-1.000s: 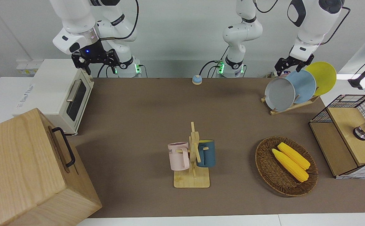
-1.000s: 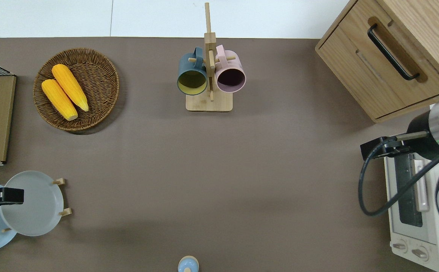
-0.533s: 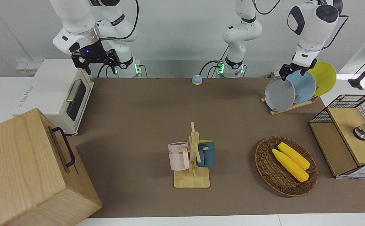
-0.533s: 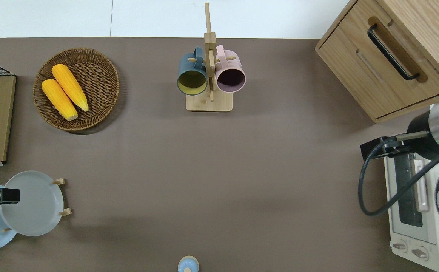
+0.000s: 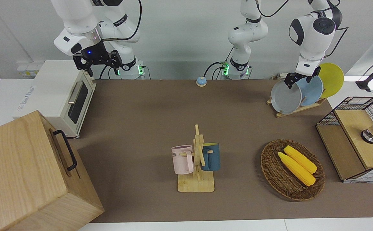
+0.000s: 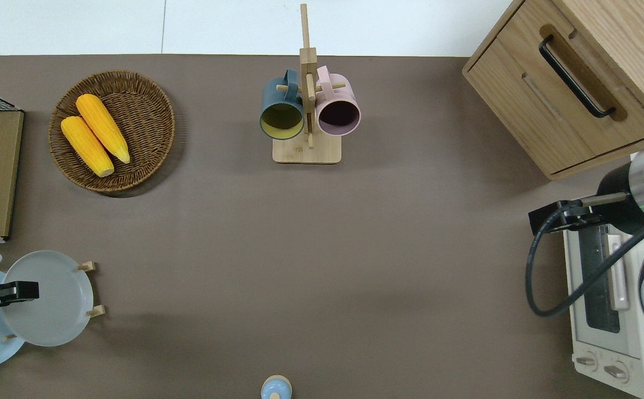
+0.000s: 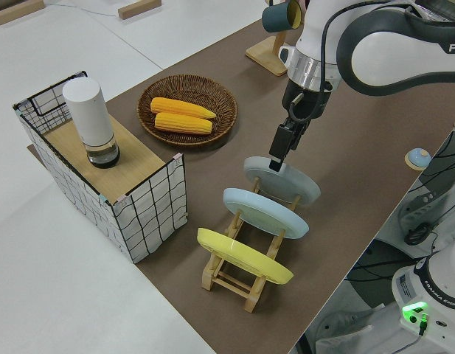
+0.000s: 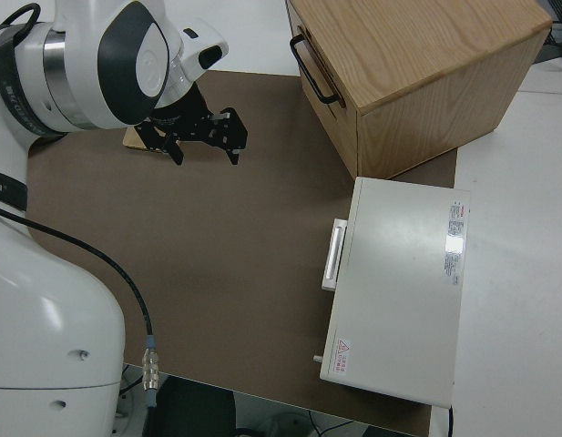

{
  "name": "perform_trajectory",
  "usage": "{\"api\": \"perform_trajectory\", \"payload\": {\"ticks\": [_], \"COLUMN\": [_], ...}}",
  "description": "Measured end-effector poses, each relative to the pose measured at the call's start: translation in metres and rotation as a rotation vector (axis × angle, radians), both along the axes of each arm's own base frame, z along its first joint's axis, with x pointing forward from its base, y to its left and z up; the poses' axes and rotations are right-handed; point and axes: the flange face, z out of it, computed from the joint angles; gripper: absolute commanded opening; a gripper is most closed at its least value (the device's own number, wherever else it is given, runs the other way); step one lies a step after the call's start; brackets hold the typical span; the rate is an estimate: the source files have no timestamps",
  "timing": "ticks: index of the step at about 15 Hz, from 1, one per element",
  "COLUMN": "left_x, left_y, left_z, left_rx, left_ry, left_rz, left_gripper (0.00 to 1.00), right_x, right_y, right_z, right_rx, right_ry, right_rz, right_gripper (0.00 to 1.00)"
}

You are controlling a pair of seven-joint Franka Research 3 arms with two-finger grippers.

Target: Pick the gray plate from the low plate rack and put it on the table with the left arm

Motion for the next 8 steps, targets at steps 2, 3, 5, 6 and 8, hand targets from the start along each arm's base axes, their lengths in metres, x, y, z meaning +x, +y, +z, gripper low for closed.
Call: {"api": "perform_trajectory", "payload": {"ticks": [2,3,5,6,8], "left_x": [-0.002,-0.003,-0.004,-0.004,-0.005], "left_y": [0.000,0.000,-0.001,-0.001,0.000], "left_z": [-0.008,-0.011,-0.015,-0.017,-0.018], "left_rx": [0.007,0.007,0.008,0.008,0.009], "left_ry": [0.006,0.006,0.006,0.006,0.004], "left_rz": [-0.002,0.001,0.010,0.013,0.016], "left_gripper": [1.00,0.99,0.98,0.94,0.69], "right_x": [0.000,0.000,0.000,0.000,0.000], "right_y": [0.000,0.000,0.000,0.000,0.000], "right_z": [0.000,0.000,0.000,0.000,0.000], "right_rx": [0.000,0.000,0.000,0.000,0.000], "right_ry": [0.000,0.000,0.000,0.000,0.000], "right_rz": [0.000,0.000,0.000,0.000,0.000], "right_gripper": [0.983,0.983,0.983,0.983,0.983]}}
